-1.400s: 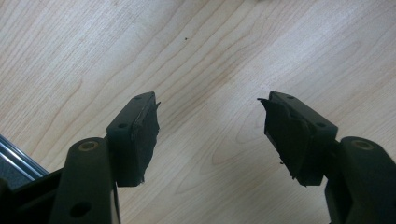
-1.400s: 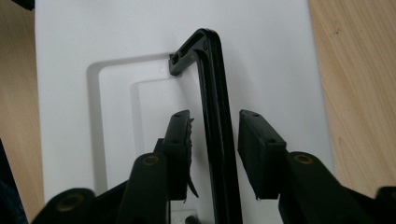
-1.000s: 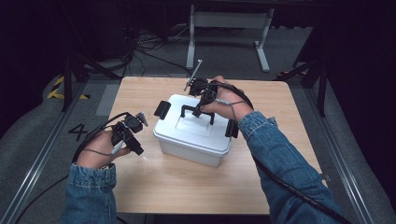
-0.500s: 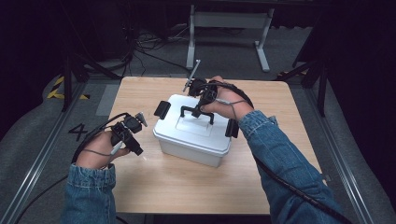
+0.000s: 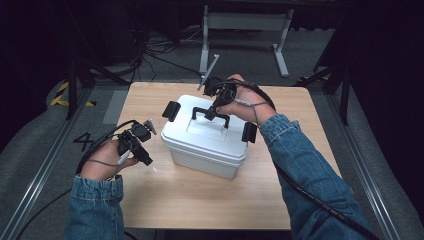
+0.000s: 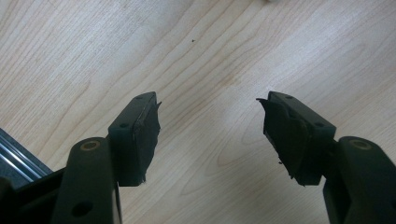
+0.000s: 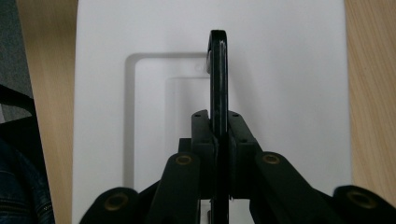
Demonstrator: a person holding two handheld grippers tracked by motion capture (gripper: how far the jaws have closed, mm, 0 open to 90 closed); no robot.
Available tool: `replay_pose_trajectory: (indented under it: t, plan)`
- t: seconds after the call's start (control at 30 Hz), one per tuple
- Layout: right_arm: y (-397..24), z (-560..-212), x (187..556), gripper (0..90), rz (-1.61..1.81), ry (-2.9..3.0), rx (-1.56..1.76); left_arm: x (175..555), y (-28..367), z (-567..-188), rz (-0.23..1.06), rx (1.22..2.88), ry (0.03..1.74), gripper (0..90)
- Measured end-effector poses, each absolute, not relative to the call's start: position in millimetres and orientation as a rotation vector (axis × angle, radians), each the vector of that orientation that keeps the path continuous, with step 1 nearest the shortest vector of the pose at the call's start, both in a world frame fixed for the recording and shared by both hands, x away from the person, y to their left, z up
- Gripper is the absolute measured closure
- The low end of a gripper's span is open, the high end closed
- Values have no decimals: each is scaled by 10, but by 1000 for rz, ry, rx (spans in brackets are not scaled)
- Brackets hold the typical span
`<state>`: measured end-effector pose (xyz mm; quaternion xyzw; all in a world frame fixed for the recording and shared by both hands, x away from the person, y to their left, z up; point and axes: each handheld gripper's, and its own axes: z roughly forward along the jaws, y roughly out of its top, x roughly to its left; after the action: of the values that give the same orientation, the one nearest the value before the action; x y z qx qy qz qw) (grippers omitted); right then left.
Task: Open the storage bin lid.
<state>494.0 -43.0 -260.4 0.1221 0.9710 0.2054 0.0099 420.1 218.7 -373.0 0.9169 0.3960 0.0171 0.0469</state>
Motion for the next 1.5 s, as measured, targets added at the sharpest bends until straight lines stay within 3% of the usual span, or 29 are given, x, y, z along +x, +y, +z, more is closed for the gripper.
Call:
replay_pose_trajectory:
  t: [0.47,1.5]
  plan:
    - [-652,-2336,4881,843,689,2993,398,4209,2209,-3738,47,2799,1214,365]
    - [-2082,-2129,4904,843,694,2817,762,4224,2208,-3799,22,2798,1254,367]
